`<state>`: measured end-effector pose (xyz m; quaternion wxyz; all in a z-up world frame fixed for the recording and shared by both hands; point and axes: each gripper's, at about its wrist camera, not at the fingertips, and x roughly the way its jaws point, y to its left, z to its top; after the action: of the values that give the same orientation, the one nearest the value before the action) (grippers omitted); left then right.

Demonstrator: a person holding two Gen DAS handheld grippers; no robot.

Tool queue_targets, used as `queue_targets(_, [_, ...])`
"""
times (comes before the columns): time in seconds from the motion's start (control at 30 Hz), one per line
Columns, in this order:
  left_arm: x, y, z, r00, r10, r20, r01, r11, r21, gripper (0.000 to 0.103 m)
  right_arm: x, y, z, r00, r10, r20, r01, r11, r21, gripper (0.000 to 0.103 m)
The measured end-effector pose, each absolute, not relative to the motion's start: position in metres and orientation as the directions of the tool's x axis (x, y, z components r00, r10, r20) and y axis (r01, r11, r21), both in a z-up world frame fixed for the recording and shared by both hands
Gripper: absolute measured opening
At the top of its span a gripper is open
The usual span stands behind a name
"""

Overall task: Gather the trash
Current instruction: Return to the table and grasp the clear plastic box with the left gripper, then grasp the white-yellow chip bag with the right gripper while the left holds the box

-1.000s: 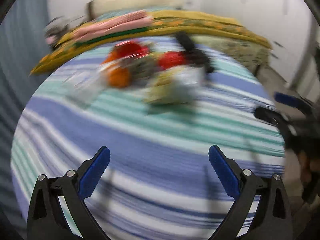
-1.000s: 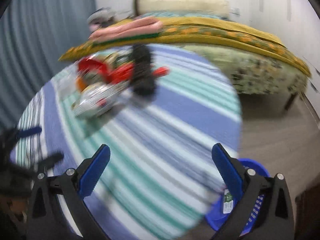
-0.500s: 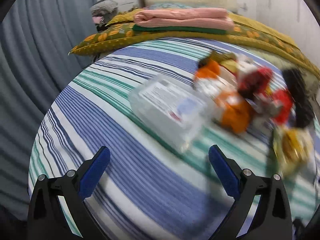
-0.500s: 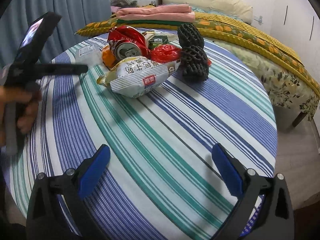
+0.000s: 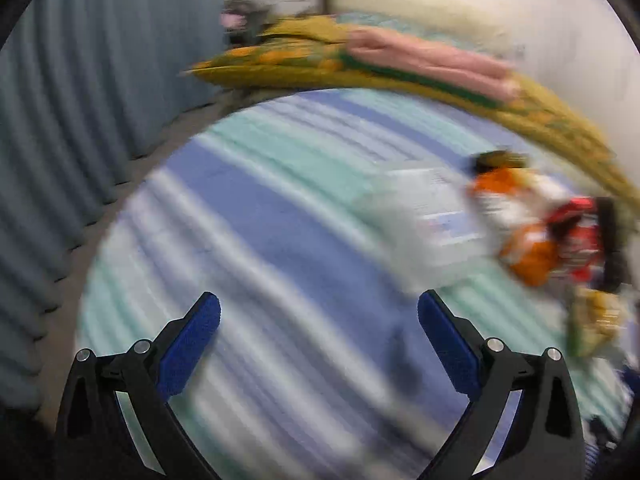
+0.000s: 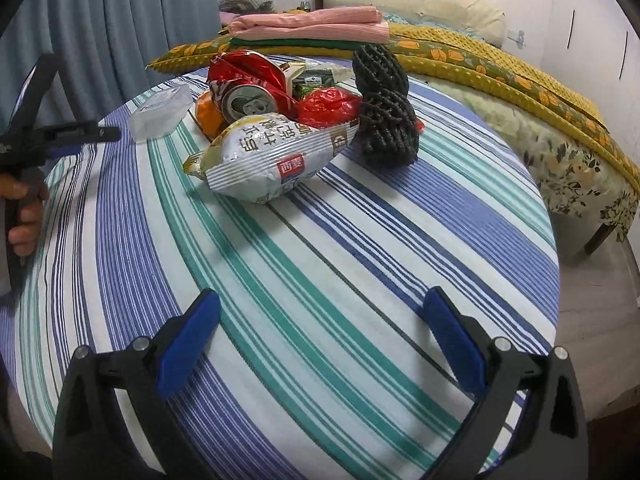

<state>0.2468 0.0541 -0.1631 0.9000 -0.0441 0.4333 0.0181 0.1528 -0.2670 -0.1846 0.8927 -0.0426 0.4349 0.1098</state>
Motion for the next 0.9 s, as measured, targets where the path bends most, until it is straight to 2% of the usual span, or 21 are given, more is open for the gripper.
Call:
queue_targets(0.1, [0.266,0.028,-0.157,0.618,-0.076,-0.783,0.017,0.996,-0.083,0.098,0.153,-0.267,-0.185,0.595,0.165,-0.787,-0.229,0.973,0.031,0.098])
queue_targets(0.23, [0.308,0.006,-0.163,0.594,0.012,-0.804,-0.002,1.0,0.014,0.098,0.151,-0.266,-0.185,0.6,0.16,-0.784,-0.229,0.973,0.024,0.098])
queue_targets(0.37, [0.332,0.006,-0.179,0.533,0.035,-0.845,-0.013,0.999,0.033,0.098,0.152,-0.268,-0.185,0.593,0.169,-0.787,-0.227,0.973,0.038,0.098])
queue_targets(0.4, [0.331,0.005,-0.179,0.541,0.027,-0.841,0.002,0.999,0.033,0.095,0.153,-0.269,-0.185,0.592,0.171,-0.787,-0.227,0.973,0.041,0.098])
queue_targets(0.43, [0.329,0.005,-0.179,0.549,0.013,-0.836,0.019,0.999,0.028,0.081,0.153,-0.269,-0.185,0.592,0.171,-0.788,-0.227,0.973,0.041,0.098])
queue_targets(0.5, [0.322,0.003,-0.177,0.558,-0.007,-0.83,0.058,0.998,0.031,0.065,0.153,-0.269,-0.185,0.591,0.171,-0.788,-0.226,0.973,0.042,0.098])
queue_targets(0.67, [0.278,0.002,-0.173,0.574,-0.059,-0.817,0.154,0.987,0.037,0.064,0.154,-0.27,-0.186,0.59,0.174,-0.789,-0.227,0.973,0.045,0.098])
queue_targets(0.8, [0.223,0.002,-0.173,0.553,-0.161,-0.818,0.264,0.964,-0.011,0.065,0.154,-0.27,-0.186,0.59,0.174,-0.789,-0.227,0.973,0.045,0.098])
queue_targets(0.9, [0.2,-0.003,-0.173,0.558,-0.174,-0.812,0.284,0.959,-0.01,0.066,0.154,-0.27,-0.186,0.589,0.175,-0.789,-0.227,0.973,0.046,0.098])
